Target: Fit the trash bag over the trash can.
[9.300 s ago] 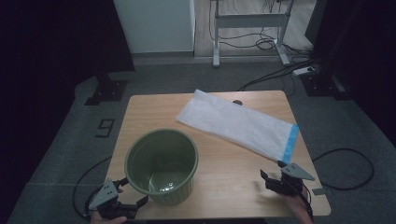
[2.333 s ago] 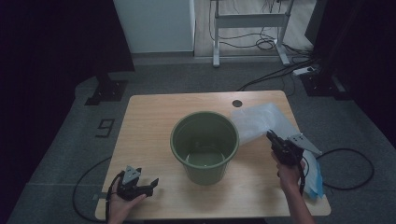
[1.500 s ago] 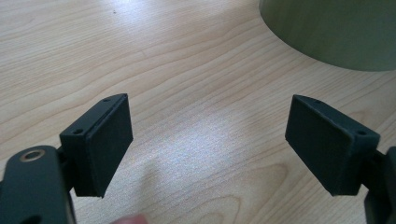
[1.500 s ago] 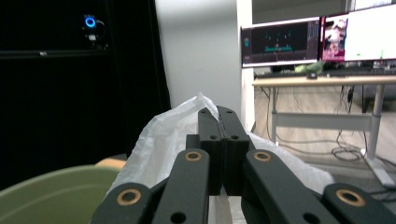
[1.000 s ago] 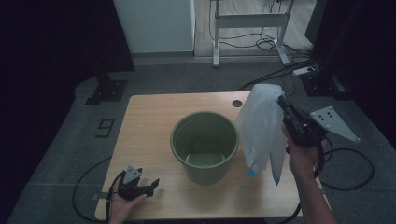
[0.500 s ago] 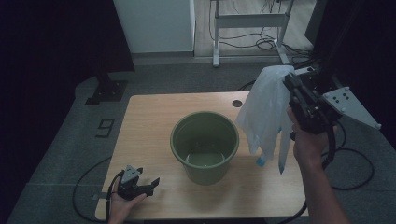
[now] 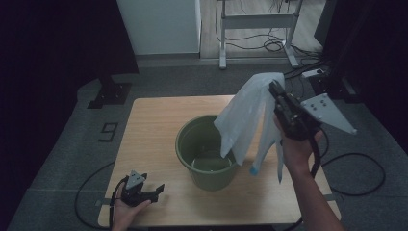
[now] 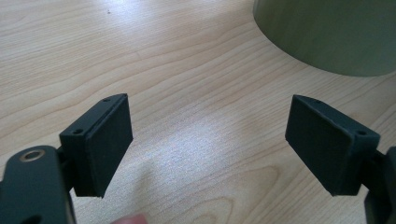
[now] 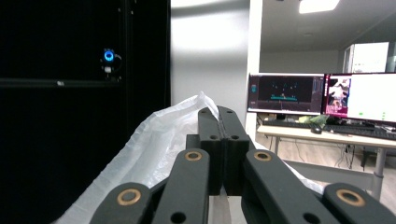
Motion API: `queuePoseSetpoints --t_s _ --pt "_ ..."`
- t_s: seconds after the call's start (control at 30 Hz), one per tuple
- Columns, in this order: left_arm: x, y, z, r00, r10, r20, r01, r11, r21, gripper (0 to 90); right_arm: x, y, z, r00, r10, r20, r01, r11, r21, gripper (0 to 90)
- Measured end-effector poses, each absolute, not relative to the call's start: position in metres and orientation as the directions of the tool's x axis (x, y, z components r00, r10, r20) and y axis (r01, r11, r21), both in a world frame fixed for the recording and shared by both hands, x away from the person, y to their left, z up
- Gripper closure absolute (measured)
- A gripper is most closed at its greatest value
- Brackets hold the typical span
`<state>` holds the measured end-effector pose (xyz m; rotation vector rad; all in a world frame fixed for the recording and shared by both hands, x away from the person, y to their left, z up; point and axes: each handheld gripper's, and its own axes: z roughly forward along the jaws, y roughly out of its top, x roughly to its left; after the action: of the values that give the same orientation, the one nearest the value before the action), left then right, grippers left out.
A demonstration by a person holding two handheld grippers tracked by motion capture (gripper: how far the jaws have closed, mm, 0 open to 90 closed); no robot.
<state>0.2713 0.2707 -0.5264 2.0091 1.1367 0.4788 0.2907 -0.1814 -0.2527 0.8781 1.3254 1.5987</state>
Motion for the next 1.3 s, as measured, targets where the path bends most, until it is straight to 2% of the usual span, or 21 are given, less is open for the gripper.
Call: queuePoseSetpoints --t_s 0.4,1.0,1.13,1.3 --pt "0.272 0.271 -0.527 0.532 0.846 -0.040 0.559 -0.316 0.767 14.8 0.300 -0.157 -0.295 -0.425 0.905 -0.006 -0.106 -0.043 0.993 88.6" --pt "0.272 0.271 -0.528 0.532 0.846 -0.032 0.564 -0.326 0.759 14.9 0.277 -0.140 -0.353 -0.486 0.873 -0.037 -0.050 0.014 0.999 88.5" --pt "0.272 0.271 -0.528 0.534 0.845 -0.031 0.564 -0.329 0.758 14.9 0.274 -0.136 -0.364 -0.466 0.880 -0.086 -0.059 0.066 0.996 88.4" --pt "0.271 0.271 -0.528 0.532 0.846 -0.031 0.563 -0.327 0.759 14.9 0.278 -0.140 -0.378 -0.431 0.898 -0.085 -0.030 0.080 0.996 88.4"
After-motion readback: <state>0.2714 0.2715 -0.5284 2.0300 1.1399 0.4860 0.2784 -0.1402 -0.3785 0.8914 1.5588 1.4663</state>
